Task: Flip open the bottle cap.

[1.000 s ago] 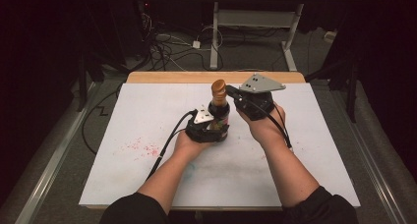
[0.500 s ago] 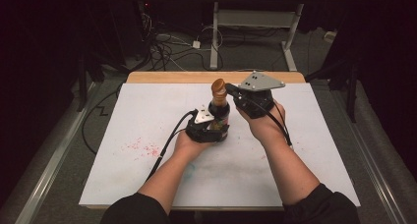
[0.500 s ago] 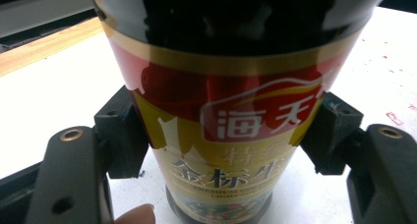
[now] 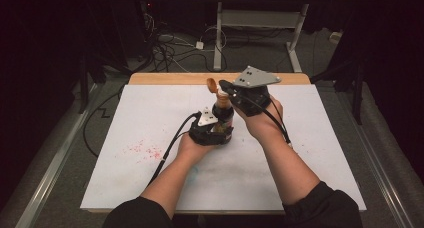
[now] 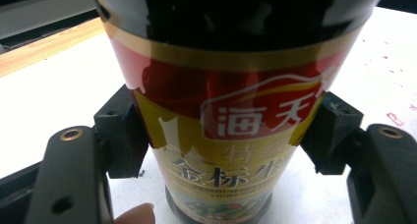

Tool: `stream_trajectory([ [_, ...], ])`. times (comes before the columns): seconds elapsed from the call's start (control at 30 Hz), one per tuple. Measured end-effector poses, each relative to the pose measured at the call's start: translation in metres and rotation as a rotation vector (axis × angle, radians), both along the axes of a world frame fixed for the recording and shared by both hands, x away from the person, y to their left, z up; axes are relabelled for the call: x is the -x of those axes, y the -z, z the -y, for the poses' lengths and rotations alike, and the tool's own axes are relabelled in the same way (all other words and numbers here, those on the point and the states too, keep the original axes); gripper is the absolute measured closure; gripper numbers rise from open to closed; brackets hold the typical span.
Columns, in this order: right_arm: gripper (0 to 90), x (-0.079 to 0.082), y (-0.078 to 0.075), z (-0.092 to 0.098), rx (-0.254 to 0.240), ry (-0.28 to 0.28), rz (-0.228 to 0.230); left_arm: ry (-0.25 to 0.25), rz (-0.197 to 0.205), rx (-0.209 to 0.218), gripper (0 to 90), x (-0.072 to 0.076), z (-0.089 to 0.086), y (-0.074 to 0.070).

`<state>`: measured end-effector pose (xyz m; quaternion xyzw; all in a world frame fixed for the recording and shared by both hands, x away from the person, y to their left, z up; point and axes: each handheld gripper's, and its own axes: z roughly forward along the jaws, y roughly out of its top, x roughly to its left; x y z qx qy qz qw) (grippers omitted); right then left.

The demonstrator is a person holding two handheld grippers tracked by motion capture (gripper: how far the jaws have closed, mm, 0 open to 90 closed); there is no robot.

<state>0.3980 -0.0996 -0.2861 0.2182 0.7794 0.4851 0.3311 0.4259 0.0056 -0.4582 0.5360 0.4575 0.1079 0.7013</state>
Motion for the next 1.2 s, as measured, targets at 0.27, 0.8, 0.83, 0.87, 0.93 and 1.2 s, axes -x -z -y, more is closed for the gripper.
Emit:
stream_trajectory([
  [0.27, 90.0, 0.003, -0.004, -0.003, -0.026, -0.018, -0.003, 0.072, 0.022, -0.145, 28.4, 0.001, -0.01, 0.003],
  [0.8, 78.2, -0.006, 0.029, 0.058, -0.115, 0.045, -0.094, 0.07, 0.008, -0.13, 27.8, 0.0, -0.009, 0.002],
  [0.83, 75.9, -0.006, 0.033, 0.061, -0.113, 0.048, -0.1, 0.072, 0.007, -0.132, 27.7, 0.0, -0.01, 0.002],
  [0.87, 72.3, -0.007, 0.037, 0.063, -0.114, 0.047, -0.108, 0.073, 0.004, -0.129, 27.7, -0.001, -0.01, 0.001],
  [0.93, 63.8, -0.008, 0.044, 0.066, -0.119, 0.045, -0.121, 0.075, 0.001, -0.127, 27.5, -0.001, -0.01, 0.001],
  [1.2, 21.3, -0.014, 0.071, 0.079, -0.169, 0.04, -0.18, 0.091, -0.029, -0.096, 22.3, -0.001, -0.013, -0.001],
])
